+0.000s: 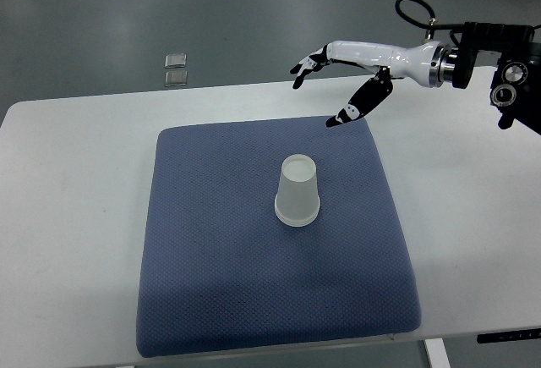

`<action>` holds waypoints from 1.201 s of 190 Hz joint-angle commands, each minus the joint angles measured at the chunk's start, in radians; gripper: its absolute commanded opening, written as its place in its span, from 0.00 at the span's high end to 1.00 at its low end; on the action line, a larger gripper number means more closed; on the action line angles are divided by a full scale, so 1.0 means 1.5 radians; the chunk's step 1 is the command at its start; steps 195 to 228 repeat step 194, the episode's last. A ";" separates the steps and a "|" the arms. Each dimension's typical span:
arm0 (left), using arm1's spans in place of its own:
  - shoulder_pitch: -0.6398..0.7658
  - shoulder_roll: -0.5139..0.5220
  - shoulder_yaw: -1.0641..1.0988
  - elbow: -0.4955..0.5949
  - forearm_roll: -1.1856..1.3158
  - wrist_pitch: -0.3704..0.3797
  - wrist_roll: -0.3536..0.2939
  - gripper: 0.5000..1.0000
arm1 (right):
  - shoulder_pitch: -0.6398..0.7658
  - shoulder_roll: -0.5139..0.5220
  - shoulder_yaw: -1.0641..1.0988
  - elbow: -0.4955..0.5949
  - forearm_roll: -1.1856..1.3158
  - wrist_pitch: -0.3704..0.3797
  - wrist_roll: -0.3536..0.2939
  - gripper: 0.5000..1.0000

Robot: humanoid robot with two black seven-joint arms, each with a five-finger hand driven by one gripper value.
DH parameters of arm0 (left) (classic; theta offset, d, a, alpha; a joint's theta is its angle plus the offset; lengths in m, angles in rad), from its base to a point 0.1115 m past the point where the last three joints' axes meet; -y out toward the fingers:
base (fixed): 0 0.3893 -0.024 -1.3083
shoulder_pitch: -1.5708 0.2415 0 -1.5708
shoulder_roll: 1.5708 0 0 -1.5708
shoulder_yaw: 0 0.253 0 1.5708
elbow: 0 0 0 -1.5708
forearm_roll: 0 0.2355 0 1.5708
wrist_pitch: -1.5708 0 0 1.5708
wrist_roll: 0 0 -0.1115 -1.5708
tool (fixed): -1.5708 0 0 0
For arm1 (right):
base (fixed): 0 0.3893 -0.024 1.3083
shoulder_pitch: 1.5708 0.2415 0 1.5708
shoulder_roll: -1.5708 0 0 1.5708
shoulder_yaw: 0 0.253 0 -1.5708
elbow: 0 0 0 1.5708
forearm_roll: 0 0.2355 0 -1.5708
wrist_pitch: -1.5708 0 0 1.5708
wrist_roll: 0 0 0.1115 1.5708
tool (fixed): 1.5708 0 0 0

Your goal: Stack paper cups

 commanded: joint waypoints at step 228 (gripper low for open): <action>0.000 0.000 0.000 0.000 0.000 0.000 0.000 0.00 | -0.119 0.189 0.091 -0.289 0.583 -0.442 -0.048 0.17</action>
